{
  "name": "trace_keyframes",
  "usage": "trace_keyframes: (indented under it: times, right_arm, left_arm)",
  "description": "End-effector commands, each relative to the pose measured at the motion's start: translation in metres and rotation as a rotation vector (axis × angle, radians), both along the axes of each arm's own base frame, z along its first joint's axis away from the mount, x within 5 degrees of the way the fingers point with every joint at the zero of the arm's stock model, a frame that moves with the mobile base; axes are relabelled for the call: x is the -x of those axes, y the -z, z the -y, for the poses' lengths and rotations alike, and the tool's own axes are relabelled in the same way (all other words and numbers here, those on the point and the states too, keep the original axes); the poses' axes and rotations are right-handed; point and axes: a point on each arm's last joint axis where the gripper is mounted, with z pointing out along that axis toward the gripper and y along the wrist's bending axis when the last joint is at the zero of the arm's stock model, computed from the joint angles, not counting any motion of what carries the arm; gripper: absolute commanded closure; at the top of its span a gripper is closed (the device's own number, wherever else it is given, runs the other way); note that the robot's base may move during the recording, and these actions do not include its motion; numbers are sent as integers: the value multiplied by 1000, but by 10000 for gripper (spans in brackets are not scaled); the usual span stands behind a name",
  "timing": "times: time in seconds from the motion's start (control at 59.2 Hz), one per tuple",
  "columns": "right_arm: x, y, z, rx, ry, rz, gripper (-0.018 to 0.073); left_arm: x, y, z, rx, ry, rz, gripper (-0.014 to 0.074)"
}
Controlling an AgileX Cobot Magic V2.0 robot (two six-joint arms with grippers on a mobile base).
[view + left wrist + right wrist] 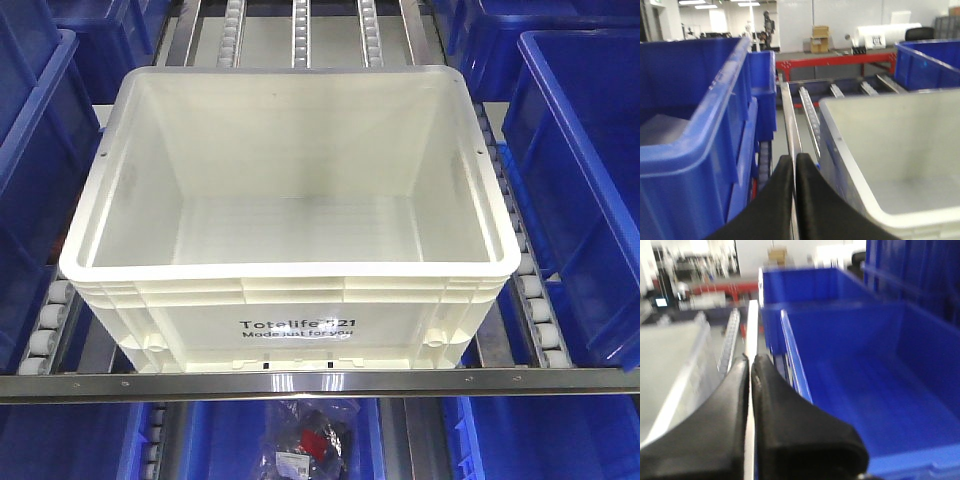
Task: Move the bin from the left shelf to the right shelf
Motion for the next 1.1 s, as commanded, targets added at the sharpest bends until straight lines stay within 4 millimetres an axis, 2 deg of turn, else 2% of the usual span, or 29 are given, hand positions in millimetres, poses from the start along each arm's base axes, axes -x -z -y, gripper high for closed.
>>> trace_keyframes:
  times: [0.0, 0.186, 0.321, 0.456, 0.591, 0.81, 0.929, 1.081]
  right_arm:
    - [-9, -9, 0, -4, 1, -18, 567]
    - [-16, -2, 0, -3, 7, -100, 567]
    - [-16, -2, -2, 18, -14, -99, 557]
    - [-15, -2, -5, 45, -50, -97, 490]
    - [-15, -2, -6, 55, -59, -99, 354]
    - [-15, -1, -6, 55, -59, -100, 97]
    - [-15, -2, -6, 45, -61, -98, 52]
    - [-15, -2, -7, 17, -64, -101, 64]
  left_arm:
    - [-2, -15, 2, -5, 27, 61, 603]
    - [-2, -14, 2, 3, 28, 52, 603]
    - [-2, -14, 3, 92, 35, 43, 599]
    - [-5, -11, 3, 90, 33, 7, 566]
    - [-8, -9, 3, 85, 33, -10, 460]
    - [-8, -5, 3, 78, 35, -59, 136]
    - [-7, -5, 4, 79, 38, -52, 2]
    - [-7, -6, 4, 135, 44, -46, -11]
